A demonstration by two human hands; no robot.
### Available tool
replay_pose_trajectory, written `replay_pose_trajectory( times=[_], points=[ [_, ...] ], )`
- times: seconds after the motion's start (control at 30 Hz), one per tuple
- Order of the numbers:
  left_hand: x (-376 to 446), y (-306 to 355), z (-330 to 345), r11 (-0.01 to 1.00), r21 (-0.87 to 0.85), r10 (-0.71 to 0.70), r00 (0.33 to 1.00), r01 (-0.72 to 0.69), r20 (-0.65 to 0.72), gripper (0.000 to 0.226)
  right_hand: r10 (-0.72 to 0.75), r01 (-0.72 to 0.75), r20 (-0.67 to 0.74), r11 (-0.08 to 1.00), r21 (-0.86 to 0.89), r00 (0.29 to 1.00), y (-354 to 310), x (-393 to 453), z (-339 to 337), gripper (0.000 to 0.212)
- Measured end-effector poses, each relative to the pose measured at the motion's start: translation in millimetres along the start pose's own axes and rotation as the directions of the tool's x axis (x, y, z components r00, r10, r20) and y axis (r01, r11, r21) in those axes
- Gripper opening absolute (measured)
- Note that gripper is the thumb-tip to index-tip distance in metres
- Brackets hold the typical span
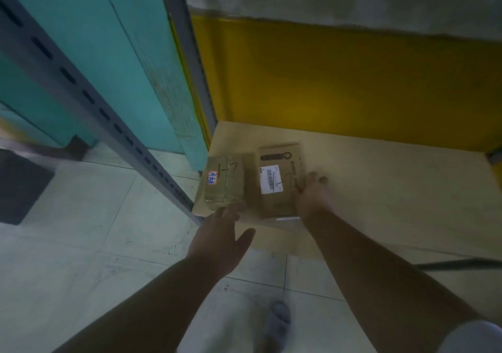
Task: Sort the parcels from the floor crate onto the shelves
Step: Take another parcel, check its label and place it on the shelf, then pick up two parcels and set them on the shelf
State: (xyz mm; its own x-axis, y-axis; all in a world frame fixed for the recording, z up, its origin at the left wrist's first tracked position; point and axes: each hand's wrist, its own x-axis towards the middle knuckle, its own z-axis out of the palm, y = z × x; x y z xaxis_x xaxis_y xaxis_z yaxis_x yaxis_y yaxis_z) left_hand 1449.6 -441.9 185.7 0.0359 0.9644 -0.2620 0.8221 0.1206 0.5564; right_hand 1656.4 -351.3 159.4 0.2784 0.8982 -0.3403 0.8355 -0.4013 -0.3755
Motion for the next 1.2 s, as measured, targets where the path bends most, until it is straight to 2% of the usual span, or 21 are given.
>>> replay_pose_trajectory(
  times=[0.03, 0.1, 0.23, 0.43, 0.57, 0.8, 1.0, 1.2],
  points=[
    [-2, -2, 0, 1.000, 0.000, -0.001, 1.000, 0.001, -0.003, 0.053, -0.011, 0.010, -0.013, 0.999, -0.054, 1.000, -3, -3, -4, 0.053],
    [-11, -9, -5, 1.000, -0.012, 0.004, 1.000, -0.004, -0.004, 0.053, -0.041, 0.039, -0.035, 0.998, -0.046, 0.999, -10, -17, -10, 0.052],
    [-49, -40, -37, 1.000, -0.027, -0.004, 0.999, 0.003, -0.037, 0.053, -0.269, 0.274, -0.119, 0.961, 0.030, 0.956, -44, -90, -13, 0.050],
    [-127, -143, -129, 1.000, 0.012, -0.017, 0.984, 0.019, -0.175, 0.055, -0.596, 0.628, -0.270, 0.776, 0.048, 0.757, -166, -239, 13, 0.045],
    [-179, -232, -207, 0.994, 0.063, -0.074, 0.959, 0.095, -0.274, 0.055, -0.743, 0.771, -0.238, 0.635, 0.044, 0.625, -273, -320, 48, 0.047],
    [-256, -367, -318, 0.949, -0.015, -0.289, 0.853, 0.314, -0.435, 0.054, -0.909, 0.921, -0.146, 0.387, 0.047, 0.390, -451, -393, 101, 0.050],
    [-252, -461, -401, 0.910, -0.123, -0.395, 0.739, 0.396, -0.546, 0.055, -0.960, 0.964, -0.097, 0.260, 0.050, 0.264, -594, -402, 157, 0.052],
    [-225, -568, -487, 0.843, -0.226, -0.519, 0.628, 0.488, -0.580, 0.055, -0.987, 0.980, -0.028, 0.156, 0.125, 0.161, -753, -397, 226, 0.052]
  ],
)
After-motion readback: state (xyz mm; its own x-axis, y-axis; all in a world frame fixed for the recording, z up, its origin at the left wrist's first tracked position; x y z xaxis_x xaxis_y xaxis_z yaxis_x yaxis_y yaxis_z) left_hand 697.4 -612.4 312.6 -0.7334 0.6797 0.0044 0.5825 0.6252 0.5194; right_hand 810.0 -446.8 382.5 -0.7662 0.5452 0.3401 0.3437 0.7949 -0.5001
